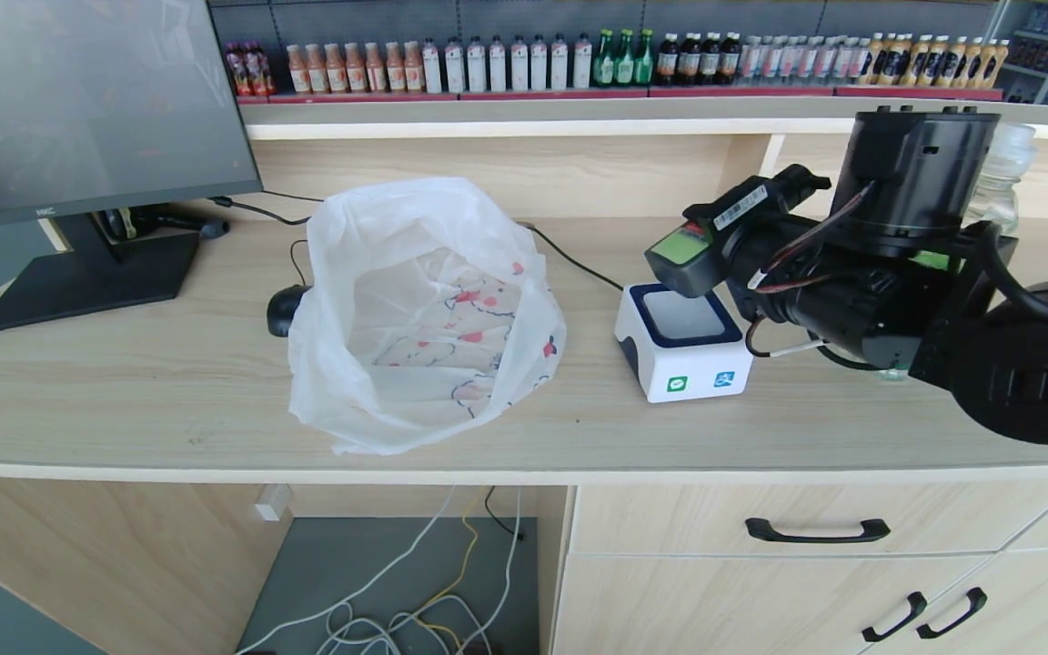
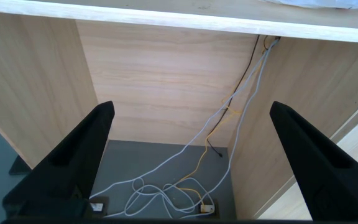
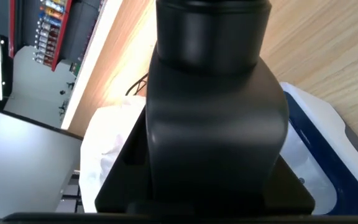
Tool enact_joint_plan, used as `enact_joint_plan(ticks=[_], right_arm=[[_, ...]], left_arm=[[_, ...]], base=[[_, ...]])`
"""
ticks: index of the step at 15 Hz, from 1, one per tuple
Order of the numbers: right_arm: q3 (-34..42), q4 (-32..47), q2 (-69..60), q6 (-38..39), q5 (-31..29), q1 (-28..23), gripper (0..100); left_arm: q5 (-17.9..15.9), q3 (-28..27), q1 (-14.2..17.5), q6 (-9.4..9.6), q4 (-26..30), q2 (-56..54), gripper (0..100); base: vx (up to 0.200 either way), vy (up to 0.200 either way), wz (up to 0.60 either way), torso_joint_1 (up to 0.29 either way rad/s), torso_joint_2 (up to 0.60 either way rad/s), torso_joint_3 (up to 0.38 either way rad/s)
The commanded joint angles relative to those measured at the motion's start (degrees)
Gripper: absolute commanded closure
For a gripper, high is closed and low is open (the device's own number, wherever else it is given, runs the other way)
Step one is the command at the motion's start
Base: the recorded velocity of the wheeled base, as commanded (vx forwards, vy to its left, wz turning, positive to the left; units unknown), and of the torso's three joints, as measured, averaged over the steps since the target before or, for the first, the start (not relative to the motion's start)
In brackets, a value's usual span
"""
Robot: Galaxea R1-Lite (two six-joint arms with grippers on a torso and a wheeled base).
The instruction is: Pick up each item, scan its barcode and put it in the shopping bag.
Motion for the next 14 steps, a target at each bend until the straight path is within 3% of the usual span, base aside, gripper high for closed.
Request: enact_joint_plan(ticks=[1, 5, 9, 11, 14], right_arm=[[-1.66, -0.05, -1.04, -1.1, 0.03, 0.05, 100], [-1.92, 0.65, -4.2, -5.41, -0.24, 2.78, 100], [-0.43, 0.21, -6.31, -12.0, -8.67, 10.34, 100], [-0.08, -0.4, -7.8, -16.66, -9.99, 15.17, 100], [2.47, -11.04, -7.72, -27.12, -9.55, 16.75, 100]], left_arm=[[0.0, 0.0, 0.0, -0.01, -0.02, -0.02, 0], [0.0, 0.0, 0.0, -0.01, -0.02, -0.02, 0], [0.0, 0.0, 0.0, -0.01, -0.02, -0.02, 0], [0.0, 0.0, 0.0, -0.01, -0.02, -0.02, 0], [0.0, 0.0, 0.0, -0.01, -0.02, -0.02, 0]], base=[[0.0, 0.0, 0.0, 0.0, 0.0, 0.0], [0.0, 0.0, 0.0, 0.0, 0.0, 0.0], [0.0, 0.0, 0.0, 0.0, 0.0, 0.0], [0.0, 0.0, 0.0, 0.0, 0.0, 0.0], [0.0, 0.0, 0.0, 0.0, 0.0, 0.0]])
